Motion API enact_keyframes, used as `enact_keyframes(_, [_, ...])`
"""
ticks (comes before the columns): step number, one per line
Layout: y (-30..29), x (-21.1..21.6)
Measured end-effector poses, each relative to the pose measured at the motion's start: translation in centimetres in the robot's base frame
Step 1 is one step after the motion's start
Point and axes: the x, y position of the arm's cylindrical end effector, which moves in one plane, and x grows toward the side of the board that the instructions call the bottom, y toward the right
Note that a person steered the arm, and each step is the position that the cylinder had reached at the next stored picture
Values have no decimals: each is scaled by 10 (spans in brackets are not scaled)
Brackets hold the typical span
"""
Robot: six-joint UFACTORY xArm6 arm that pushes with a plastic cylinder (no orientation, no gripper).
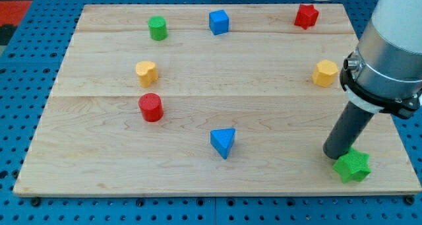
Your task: Slide the green star slightly up
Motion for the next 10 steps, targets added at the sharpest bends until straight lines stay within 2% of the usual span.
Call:
enact_keyframes(1, [0, 0])
enact_keyframes(3, [34, -35])
enact_keyframes(4, [44, -29])
enact_keyframes(5, [86, -3])
enact_keyframes(6, [87, -2])
enact_keyframes(8, [111, 55])
enact_keyframes(10, [111, 55])
